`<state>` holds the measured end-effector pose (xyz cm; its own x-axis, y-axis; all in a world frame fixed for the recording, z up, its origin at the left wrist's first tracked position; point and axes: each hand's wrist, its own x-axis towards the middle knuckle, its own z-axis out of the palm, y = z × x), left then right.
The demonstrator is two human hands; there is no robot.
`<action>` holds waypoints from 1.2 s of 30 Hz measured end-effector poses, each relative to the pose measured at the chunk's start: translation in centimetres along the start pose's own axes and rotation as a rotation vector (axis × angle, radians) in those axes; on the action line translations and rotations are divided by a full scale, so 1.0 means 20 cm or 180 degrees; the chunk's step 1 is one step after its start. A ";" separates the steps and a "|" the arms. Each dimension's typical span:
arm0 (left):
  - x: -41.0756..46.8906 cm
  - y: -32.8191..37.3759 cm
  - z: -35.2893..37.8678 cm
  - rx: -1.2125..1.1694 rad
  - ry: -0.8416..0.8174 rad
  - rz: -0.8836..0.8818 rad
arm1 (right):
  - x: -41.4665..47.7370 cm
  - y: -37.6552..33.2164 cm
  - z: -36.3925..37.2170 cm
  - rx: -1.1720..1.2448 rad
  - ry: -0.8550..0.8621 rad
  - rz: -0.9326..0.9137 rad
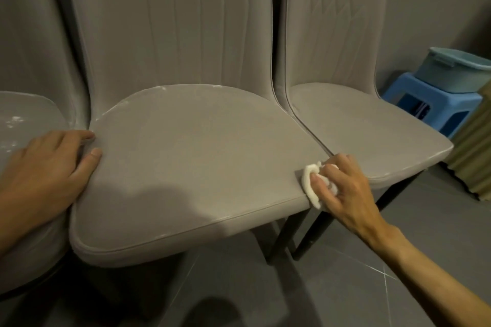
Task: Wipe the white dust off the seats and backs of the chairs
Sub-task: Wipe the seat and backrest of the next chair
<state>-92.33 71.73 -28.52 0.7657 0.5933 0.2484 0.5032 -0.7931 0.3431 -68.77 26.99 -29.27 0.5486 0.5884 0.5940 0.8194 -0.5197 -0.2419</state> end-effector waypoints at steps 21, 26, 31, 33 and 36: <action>-0.06 0.08 -0.05 0.0172 0.0113 0.0261 | 0.09 -1.13 0.31 -0.0403 -0.0632 -0.0650; -0.06 0.08 -0.06 0.0186 0.0056 0.0239 | 0.17 -1.47 0.45 -0.0119 -0.0879 -0.1341; -0.04 0.08 -0.07 0.0130 -0.0113 0.0146 | 0.28 -1.47 0.42 0.0315 -0.0678 -0.1150; -0.05 0.09 -0.08 0.0155 -0.0023 0.0193 | 0.31 -1.32 0.38 0.0284 -0.0657 -0.0839; -0.06 0.09 -0.09 0.0121 0.0000 0.0265 | 0.37 -1.07 0.31 -0.0015 -0.0813 -0.0202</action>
<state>-93.01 69.82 -26.51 0.8056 0.5250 0.2747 0.4525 -0.8444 0.2867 -81.18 46.28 -24.35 0.5208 0.7569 0.3947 0.8530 -0.4793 -0.2064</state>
